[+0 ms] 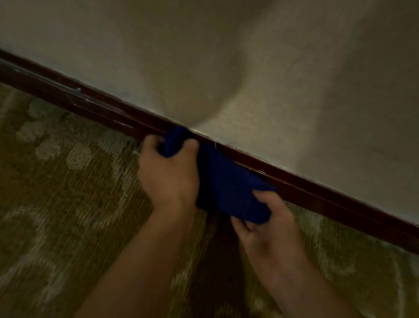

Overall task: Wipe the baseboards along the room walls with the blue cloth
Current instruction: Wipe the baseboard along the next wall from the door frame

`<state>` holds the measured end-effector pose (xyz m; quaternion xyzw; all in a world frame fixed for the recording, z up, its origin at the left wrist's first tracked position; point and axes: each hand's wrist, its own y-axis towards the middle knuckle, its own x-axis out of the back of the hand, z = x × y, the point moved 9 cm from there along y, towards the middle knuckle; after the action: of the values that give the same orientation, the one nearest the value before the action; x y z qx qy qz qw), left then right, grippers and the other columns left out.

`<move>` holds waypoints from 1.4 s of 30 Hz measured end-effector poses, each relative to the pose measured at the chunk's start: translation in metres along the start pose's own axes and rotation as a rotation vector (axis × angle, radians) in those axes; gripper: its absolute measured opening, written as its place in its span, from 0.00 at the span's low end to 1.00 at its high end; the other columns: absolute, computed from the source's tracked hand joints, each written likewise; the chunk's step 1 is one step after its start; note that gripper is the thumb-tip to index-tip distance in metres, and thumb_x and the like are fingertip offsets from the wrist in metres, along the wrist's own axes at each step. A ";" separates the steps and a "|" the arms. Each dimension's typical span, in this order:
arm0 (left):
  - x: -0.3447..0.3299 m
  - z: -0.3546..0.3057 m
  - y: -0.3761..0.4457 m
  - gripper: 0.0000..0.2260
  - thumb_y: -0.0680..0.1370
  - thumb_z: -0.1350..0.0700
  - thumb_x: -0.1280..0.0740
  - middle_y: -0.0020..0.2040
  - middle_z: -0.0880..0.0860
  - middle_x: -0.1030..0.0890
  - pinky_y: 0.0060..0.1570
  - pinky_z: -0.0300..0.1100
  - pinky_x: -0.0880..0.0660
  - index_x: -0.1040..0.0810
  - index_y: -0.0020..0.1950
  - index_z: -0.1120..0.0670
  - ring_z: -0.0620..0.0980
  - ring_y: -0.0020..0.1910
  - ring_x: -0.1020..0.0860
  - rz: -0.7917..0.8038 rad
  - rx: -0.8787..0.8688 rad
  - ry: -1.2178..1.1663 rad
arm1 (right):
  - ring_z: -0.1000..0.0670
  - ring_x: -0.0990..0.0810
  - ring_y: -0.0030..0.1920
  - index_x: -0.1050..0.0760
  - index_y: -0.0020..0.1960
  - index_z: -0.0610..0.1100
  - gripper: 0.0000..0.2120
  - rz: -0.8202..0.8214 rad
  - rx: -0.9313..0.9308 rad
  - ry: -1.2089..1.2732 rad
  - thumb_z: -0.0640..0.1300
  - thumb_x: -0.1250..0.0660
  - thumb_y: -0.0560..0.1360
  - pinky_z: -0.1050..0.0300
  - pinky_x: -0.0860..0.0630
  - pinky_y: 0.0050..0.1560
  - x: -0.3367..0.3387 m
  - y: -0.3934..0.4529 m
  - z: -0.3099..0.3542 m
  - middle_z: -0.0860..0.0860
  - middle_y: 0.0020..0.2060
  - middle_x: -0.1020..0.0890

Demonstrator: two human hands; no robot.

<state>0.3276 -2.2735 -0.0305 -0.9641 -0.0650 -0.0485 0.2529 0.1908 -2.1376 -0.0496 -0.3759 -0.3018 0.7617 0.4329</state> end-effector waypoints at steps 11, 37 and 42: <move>0.017 -0.006 0.016 0.04 0.79 0.57 0.33 0.42 0.48 0.24 0.51 0.44 0.23 0.28 0.50 0.52 0.52 0.48 0.21 -0.195 -0.027 -0.037 | 0.46 0.16 0.53 0.23 0.62 0.43 0.15 0.096 -0.130 -0.045 0.39 0.32 0.76 0.55 0.20 0.49 -0.025 -0.002 -0.026 0.45 0.53 0.15; -0.066 0.066 -0.062 0.16 0.80 0.54 0.33 0.62 0.48 0.21 0.70 0.51 0.29 0.26 0.68 0.48 0.49 0.62 0.23 0.122 0.191 -0.196 | 0.44 0.16 0.49 0.22 0.58 0.38 0.14 -0.061 0.163 0.058 0.35 0.40 0.75 0.53 0.20 0.47 0.059 0.005 0.052 0.44 0.51 0.15; -0.046 0.053 -0.057 0.12 0.81 0.57 0.33 0.52 0.46 0.20 0.63 0.49 0.24 0.25 0.64 0.49 0.49 0.56 0.21 0.204 0.301 -0.292 | 0.47 0.17 0.45 0.22 0.53 0.43 0.11 0.041 0.126 0.127 0.35 0.42 0.77 0.57 0.21 0.42 0.035 -0.005 0.045 0.47 0.45 0.16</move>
<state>0.2770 -2.2024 -0.0546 -0.9138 -0.0098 0.1275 0.3854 0.1437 -2.1103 -0.0322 -0.4016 -0.2175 0.7627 0.4580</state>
